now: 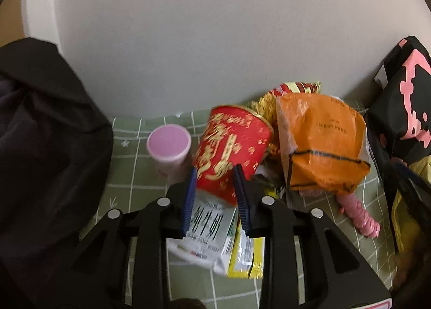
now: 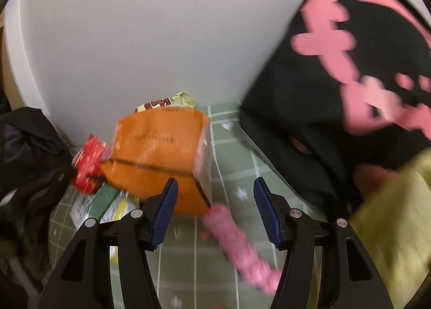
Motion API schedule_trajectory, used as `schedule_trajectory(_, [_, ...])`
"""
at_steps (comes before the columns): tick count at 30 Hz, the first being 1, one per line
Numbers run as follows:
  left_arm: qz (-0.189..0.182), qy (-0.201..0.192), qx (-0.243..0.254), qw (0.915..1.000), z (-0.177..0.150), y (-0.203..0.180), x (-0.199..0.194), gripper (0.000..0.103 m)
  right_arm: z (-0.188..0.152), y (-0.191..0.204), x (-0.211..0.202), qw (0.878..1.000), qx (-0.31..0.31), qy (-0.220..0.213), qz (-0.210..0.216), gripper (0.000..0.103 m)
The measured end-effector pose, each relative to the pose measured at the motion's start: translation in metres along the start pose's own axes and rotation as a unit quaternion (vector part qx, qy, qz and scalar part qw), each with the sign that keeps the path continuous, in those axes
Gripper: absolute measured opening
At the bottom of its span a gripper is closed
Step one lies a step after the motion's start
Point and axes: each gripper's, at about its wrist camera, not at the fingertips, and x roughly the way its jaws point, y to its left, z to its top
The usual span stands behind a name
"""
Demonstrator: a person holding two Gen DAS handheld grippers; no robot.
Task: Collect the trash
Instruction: 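Grasp the orange plastic bag with the right tool while the left tool grasps the red paper cup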
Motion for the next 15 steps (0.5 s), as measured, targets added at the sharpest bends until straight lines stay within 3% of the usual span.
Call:
schedule_trajectory(4, [-0.023,0.014,-0.017,0.9995,-0.008,0.006,-0.009,0.027,0.024,-0.002,0.051,0.999,0.019,0.024,0.021,0.053])
schedule_trajectory(5, [-0.032,0.019,-0.021,0.9991,-0.008,0.009,-0.009,0.027,0.026,-0.002,0.060,0.999,0.019,0.032,0.021,0.040])
schedule_trajectory(8, [-0.039,0.016,-0.021,0.9989,-0.009,0.017,-0.012,0.029,0.034,0.002,0.082,0.995,0.020,0.070,0.070,0.019])
schedule_trajectory(10, [-0.044,0.018,-0.017,0.9987,-0.008,0.019,-0.011,0.030,0.038,0.007,0.077,0.995,0.006,0.071,0.076,0.015])
schedule_trajectory(15, [-0.053,0.020,-0.007,0.9984,0.004,0.023,0.005,0.034,0.052,0.015,0.027,0.998,-0.034,0.035,0.045,0.013])
